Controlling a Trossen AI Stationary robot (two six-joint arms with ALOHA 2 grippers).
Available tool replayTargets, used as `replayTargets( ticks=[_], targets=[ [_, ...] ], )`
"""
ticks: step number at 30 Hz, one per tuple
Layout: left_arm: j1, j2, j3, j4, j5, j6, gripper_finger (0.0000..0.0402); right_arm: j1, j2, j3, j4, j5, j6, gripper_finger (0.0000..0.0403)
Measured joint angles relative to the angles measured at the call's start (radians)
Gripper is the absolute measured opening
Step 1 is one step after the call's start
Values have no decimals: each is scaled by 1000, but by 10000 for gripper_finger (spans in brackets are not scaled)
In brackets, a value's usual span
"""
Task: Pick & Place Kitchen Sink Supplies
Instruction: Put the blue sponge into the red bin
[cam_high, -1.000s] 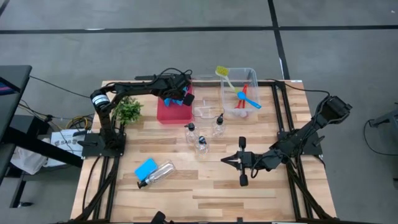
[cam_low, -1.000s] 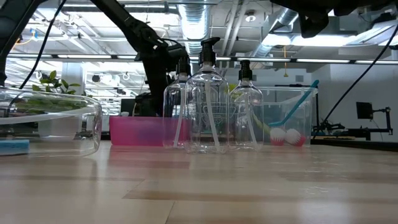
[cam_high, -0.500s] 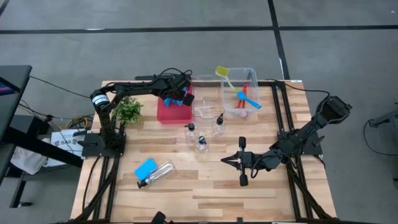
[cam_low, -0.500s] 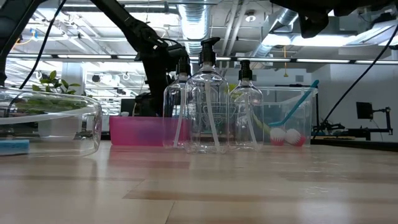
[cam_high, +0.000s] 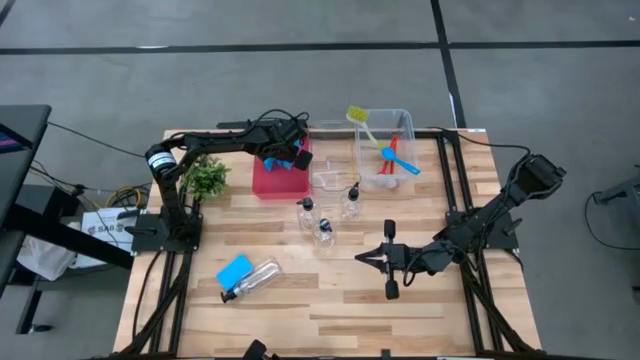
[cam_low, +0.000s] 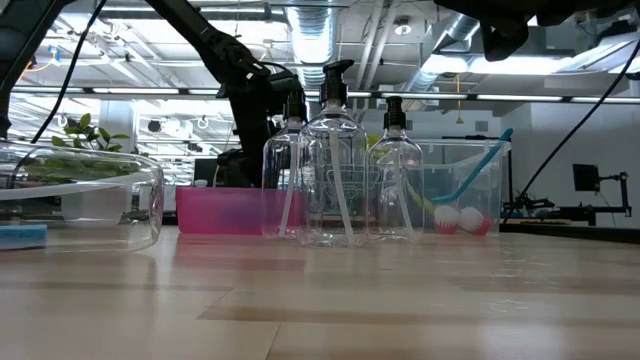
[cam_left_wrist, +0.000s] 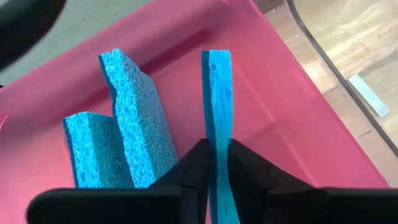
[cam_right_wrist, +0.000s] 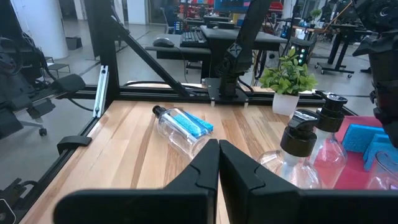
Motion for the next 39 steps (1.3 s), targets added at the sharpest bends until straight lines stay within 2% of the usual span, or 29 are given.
replayTargets(
  ticks=[8,24,39],
  targets=[
    [0,0,0,0,0,0,80,0,0,0,-3,0,0,5],
    [0,-1,0,0,30,1,84,0,0,0,-3,0,0,5],
    [0,-1,0,0,30,1,143,0,0,0,-3,0,0,5]
  ],
)
